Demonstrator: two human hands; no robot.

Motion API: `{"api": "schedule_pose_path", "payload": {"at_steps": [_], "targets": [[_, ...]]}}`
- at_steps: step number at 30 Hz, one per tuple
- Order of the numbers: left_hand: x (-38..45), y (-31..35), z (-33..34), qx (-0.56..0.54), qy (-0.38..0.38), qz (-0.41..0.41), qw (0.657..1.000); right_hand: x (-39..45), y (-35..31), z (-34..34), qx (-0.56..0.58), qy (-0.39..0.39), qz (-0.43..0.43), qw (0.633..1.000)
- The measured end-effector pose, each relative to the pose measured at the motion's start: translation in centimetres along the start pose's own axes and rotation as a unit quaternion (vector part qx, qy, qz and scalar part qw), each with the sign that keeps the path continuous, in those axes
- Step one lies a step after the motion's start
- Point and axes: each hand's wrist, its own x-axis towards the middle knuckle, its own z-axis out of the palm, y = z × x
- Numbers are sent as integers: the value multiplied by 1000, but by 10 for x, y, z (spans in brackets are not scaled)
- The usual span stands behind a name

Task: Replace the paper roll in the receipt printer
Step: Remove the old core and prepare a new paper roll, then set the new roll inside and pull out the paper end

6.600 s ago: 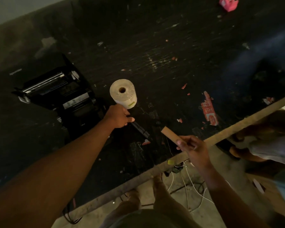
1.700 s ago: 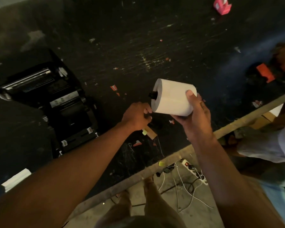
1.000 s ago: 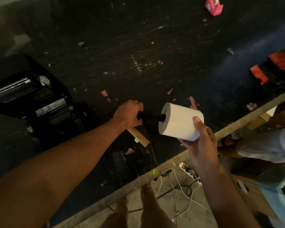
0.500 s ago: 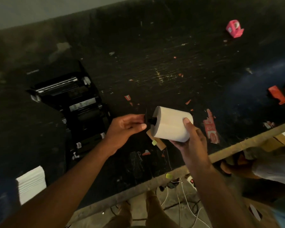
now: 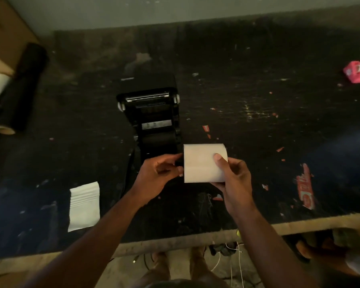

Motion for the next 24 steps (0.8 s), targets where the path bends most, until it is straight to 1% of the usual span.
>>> {"api": "schedule_pose_path", "payload": {"at_steps": [2, 4, 6, 9, 11, 14, 16, 20, 24], "targets": [[-13, -6, -8, -63, 12, -28, 998, -2, 5, 17, -50, -6, -38, 998], [-29, -14, -12, -174, 27, -73, 982, -4, 12, 36, -101, -23, -86, 991], [-44, -23, -14, -249, 70, -111, 960, -7, 23, 57, -151, -56, -136, 977], [-59, -37, -24, -316, 157, -147, 924, -13, 41, 86, -209, -102, -192, 953], [-64, -45, -32, -309, 190, -143, 921, -16, 49, 102, -231, -134, -204, 942], [-67, -51, -43, -255, 221, -124, 933, -13, 53, 115, -251, -166, -209, 930], [-64, -54, -46, -229, 227, -114, 940, -8, 52, 118, -265, -174, -221, 922], [-41, -52, -46, -185, 238, -73, 951, 8, 47, 117, -289, -147, -257, 910], [-6, -55, -42, -111, 253, -45, 960, 27, 40, 118, -292, -115, -260, 913]]}}
